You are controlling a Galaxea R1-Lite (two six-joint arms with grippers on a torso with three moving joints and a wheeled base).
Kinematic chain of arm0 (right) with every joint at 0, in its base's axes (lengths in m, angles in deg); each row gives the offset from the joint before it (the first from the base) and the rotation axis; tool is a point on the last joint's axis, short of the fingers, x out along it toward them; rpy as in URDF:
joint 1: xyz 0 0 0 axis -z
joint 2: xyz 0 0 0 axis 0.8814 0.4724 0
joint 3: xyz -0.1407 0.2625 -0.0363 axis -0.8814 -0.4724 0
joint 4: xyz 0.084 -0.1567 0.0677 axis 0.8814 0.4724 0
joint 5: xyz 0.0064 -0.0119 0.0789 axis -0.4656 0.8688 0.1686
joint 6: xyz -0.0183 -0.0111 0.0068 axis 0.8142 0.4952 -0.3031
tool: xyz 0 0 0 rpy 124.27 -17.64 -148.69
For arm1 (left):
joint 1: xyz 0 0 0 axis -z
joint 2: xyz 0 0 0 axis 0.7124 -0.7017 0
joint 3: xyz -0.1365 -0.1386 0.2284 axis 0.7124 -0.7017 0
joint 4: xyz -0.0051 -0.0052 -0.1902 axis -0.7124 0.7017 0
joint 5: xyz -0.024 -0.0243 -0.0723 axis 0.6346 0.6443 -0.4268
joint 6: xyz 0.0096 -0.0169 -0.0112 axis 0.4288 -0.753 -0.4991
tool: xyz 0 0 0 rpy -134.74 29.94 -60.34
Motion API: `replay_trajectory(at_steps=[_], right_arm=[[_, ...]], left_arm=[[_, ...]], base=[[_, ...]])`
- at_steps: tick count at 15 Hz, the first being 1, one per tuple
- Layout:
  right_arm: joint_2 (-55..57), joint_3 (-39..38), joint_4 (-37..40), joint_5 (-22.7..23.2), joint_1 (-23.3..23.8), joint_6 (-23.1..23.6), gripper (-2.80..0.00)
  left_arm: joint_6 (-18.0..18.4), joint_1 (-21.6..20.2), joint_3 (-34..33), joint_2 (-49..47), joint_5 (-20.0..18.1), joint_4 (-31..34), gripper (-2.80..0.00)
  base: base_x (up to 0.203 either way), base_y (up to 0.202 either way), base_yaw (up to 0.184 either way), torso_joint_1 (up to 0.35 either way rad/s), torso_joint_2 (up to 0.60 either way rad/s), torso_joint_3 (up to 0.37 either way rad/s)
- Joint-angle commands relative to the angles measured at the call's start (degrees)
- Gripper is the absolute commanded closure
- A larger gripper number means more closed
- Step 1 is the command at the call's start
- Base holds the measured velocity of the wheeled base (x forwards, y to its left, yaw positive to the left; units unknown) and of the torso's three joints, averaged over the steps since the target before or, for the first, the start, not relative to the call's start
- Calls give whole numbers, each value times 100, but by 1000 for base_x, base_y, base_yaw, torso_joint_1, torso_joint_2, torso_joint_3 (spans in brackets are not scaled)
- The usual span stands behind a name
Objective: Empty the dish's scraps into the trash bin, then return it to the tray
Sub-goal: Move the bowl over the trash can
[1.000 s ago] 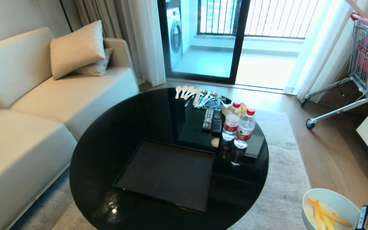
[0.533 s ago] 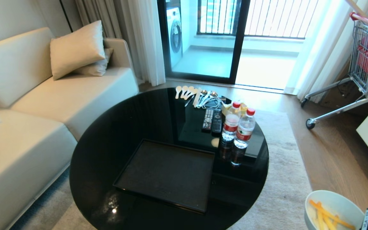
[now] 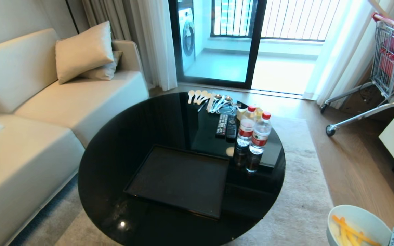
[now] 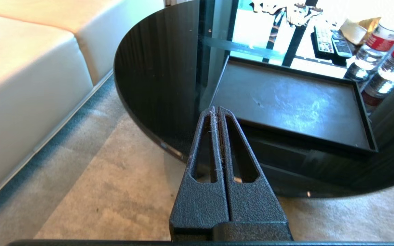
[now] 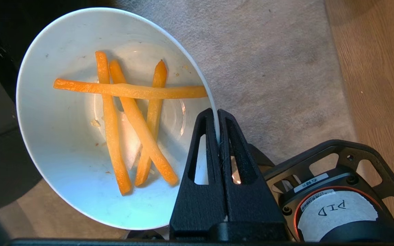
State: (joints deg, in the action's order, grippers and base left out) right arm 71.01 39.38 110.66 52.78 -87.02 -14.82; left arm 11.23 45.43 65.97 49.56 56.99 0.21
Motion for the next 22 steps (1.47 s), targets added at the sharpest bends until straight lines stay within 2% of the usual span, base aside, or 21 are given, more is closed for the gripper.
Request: replay_trajectory(at_steps=[1, 10, 22], right_arm=[[1, -22, 9, -11, -1, -31, 0], [1, -22, 9, -12, -6, -31, 0], [-190, -48, 47, -27, -10, 3, 0]], left_arm=[[-4, 0, 0, 2, 4, -1, 0], [-13, 0, 0, 2, 4, -1, 0], [-5, 0, 0, 2, 4, -1, 0]], base=[[-192, 0, 0, -7, 2, 6], [-179, 0, 1, 0, 3, 2], [0, 0, 0, 0, 0, 0]])
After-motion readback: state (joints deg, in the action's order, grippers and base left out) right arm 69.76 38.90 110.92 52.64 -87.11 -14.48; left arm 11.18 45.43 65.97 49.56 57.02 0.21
